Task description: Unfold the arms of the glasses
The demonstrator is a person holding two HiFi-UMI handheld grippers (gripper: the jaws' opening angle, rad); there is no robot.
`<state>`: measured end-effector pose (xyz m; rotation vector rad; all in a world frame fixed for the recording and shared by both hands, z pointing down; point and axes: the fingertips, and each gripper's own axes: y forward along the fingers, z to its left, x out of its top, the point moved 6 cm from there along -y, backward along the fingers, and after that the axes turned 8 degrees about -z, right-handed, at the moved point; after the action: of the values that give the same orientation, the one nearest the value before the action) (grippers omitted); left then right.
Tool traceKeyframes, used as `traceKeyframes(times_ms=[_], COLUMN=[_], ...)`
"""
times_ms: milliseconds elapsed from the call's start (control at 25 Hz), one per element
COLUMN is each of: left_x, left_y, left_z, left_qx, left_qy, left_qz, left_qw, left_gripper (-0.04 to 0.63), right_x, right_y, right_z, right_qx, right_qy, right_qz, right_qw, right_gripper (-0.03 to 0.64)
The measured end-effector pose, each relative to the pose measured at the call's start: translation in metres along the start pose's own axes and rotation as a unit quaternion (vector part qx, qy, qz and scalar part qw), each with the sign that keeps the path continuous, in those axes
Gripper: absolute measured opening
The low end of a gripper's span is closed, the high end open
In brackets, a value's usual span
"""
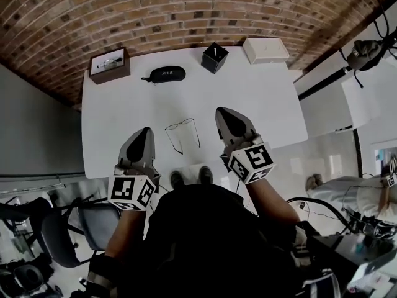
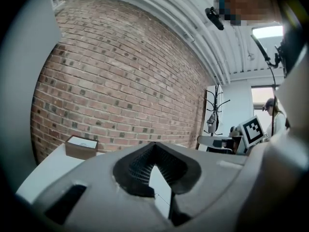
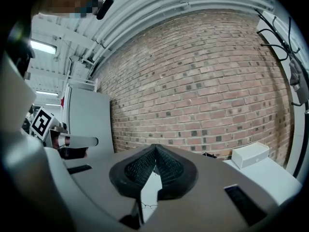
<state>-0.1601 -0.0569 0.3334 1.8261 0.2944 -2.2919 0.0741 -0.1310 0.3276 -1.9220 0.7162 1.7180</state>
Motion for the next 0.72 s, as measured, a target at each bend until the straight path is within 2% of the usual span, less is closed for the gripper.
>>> traceKeyframes(times_ms=[360,720], left_x=[0.017,0.013], left_y=[0.004,0.003], left_z=[-0.014,-0.014], left_qx=[0.023,0.028], left_qy=[0.025,0.037], left_qz=[-0.022,-0.009], left_qw=[0.9992,0.9989], left_gripper=[0.009,0.009], right_x=[0.012,0.010], right_y=[-0.002,-0.003], right_z=[-0.010,-0.022], right_qx=[0.006,0.000], right_qy=[0.002,0.009], right_qz=[-0.005,-0.008], right_qw=[1.000,1.000], right_gripper=[0.008,0.008])
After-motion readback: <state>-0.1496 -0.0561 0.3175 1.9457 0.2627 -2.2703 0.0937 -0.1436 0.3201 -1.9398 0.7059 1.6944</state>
